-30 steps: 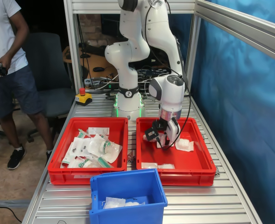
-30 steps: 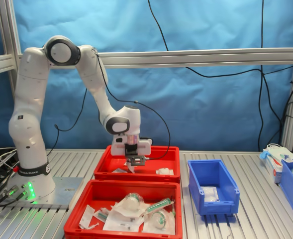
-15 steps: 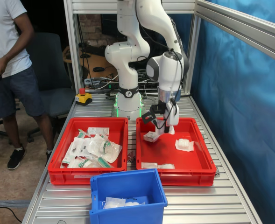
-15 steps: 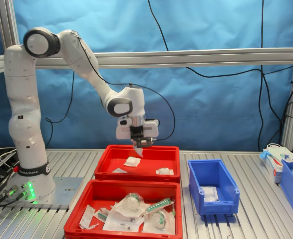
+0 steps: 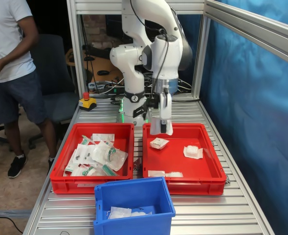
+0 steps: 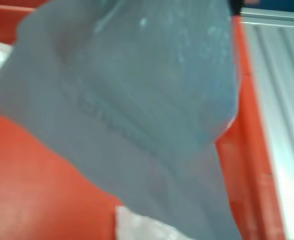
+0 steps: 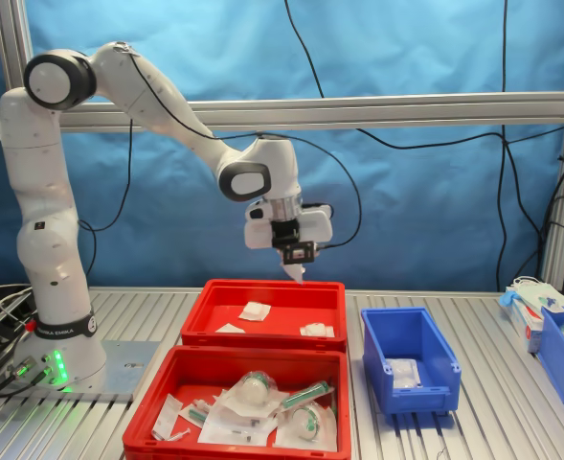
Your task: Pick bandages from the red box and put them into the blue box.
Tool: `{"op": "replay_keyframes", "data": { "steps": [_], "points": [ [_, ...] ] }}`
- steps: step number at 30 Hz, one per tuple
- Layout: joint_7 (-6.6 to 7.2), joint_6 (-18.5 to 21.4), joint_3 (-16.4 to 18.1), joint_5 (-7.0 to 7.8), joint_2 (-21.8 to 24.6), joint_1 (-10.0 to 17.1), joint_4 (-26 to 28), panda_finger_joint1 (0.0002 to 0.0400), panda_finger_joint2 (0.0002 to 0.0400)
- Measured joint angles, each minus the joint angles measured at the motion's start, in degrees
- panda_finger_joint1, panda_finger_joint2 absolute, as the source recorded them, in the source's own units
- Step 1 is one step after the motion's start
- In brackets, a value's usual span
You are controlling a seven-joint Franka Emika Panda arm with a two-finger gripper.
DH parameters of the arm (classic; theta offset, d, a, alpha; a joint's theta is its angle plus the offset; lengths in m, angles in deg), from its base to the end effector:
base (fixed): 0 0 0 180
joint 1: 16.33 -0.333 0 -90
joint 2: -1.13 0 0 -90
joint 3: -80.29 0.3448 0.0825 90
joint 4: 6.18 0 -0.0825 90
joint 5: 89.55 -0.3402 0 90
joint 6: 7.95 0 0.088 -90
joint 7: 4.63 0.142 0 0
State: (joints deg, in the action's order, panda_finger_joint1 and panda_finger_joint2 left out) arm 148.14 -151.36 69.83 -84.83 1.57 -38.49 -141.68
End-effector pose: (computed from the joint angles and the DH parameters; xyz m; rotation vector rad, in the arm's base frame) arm 0.4764 0.0974 0.3681 -1.0885 2.7983 -0.1077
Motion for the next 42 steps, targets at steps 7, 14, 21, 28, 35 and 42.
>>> {"op": "replay_keyframes", "data": {
  "steps": [7, 14, 21, 28, 35, 42],
  "points": [
    [0.0, 1.4, -4.0, 0.0, 0.0, 0.0, 4.6, 0.0058, 0.0058],
    [0.0, 3.4, -7.0, 0.0, -0.2, 0.0, 9.4, 0.0058, 0.0058],
    [0.0, 4.1, -9.4, 0.0, -2.2, 0.0, 14.8, 0.0058, 0.0058],
    [0.0, 4.4, -11.5, 0.0, -6.8, 0.0, 20.4, 0.0058, 0.0058],
    [0.0, 4.6, -12.5, 0.0, -11.0, 0.0, 24.4, 0.0058, 0.0058],
    [0.0, 4.7, -13.2, 0.0, -16.0, 0.1, 28.9, 0.0058, 0.0058]
  ]
}}
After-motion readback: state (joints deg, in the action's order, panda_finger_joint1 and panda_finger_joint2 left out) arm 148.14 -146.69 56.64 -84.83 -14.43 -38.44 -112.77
